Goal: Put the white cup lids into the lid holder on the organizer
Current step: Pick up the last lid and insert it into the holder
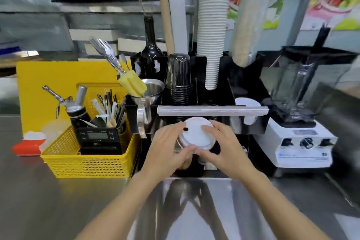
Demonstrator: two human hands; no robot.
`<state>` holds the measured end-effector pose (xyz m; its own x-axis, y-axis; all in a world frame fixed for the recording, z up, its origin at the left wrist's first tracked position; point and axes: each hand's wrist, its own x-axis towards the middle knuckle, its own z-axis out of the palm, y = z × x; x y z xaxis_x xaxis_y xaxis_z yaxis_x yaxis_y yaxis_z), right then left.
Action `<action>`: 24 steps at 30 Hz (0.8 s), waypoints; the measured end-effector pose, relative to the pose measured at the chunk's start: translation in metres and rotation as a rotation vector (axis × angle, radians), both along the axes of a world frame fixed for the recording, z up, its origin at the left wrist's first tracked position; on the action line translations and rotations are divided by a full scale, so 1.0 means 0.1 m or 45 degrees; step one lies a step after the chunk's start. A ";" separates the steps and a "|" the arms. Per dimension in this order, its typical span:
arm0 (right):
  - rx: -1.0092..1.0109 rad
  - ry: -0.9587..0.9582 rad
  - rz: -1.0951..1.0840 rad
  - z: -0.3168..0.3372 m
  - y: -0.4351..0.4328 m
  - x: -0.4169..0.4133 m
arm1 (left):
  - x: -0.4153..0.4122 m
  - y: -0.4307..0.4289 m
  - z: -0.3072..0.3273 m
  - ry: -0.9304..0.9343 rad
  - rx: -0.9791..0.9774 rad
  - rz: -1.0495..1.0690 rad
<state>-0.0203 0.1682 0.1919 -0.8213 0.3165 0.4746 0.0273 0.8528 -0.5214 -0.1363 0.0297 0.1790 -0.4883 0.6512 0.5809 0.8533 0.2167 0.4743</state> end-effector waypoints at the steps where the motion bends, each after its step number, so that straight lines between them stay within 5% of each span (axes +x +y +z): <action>1: 0.008 0.015 -0.027 0.14 0.07 0.06 | 0.02 0.10 0.15 0.036 0.019 -0.032; 10: 0.080 0.105 -0.224 0.91 0.88 0.33 | 0.12 1.07 1.03 0.170 0.017 -0.233; 24: 0.286 -0.372 -0.392 0.95 1.76 0.03 | -0.21 2.07 0.94 0.118 -0.424 -0.213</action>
